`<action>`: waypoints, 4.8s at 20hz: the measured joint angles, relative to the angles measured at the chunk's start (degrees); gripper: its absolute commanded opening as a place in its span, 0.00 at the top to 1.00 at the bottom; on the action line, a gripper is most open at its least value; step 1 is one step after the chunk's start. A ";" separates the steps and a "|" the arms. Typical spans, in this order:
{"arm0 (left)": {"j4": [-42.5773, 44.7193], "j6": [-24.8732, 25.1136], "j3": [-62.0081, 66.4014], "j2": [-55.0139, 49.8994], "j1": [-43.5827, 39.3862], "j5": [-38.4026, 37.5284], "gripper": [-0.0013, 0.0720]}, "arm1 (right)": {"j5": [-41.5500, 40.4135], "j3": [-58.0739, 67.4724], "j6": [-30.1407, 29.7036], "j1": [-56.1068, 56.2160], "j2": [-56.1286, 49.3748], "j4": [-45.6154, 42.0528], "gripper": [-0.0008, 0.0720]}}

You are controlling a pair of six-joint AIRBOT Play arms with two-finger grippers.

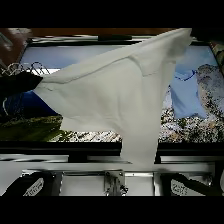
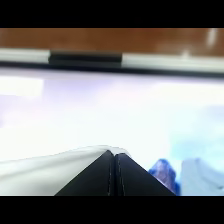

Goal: Fold the shirts.

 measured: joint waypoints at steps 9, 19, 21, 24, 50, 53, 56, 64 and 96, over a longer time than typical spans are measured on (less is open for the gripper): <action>-7.34 -0.17 0.85 -25.83 -0.13 20.04 0.62 | 10.19 0.04 12.63 -0.13 -24.33 7.06 0.23; -3.10 1.46 9.11 -30.93 16.09 -14.84 0.15 | -15.61 0.09 9.68 -6.43 -19.15 1.16 0.23; -1.46 2.78 6.93 -31.06 19.12 -21.90 0.14 | -22.29 -0.22 8.96 -7.69 -18.23 0.15 0.23; -0.15 4.92 1.60 -31.52 21.46 -24.30 0.14 | -28.00 -1.75 8.22 -8.79 -17.55 0.31 0.23; -11.17 11.50 -4.96 -37.09 14.69 -13.68 0.94 | -30.12 -16.26 4.50 -2.91 -25.11 8.55 0.24; -11.45 12.17 -4.85 -36.50 14.71 -13.90 0.94 | -27.15 -17.79 3.91 -1.77 -27.56 11.54 0.24; -11.58 12.50 -4.83 -36.24 14.71 -14.01 0.94 | -24.04 -18.34 3.52 -0.22 -28.81 12.70 0.24; -11.67 13.75 -4.11 -35.89 14.71 -14.32 0.94 | -20.41 -18.67 2.03 2.84 -29.46 13.00 0.91; -3.06 11.37 20.70 13.70 12.20 -23.12 0.94 | -33.20 9.84 6.14 3.15 20.74 -9.88 0.91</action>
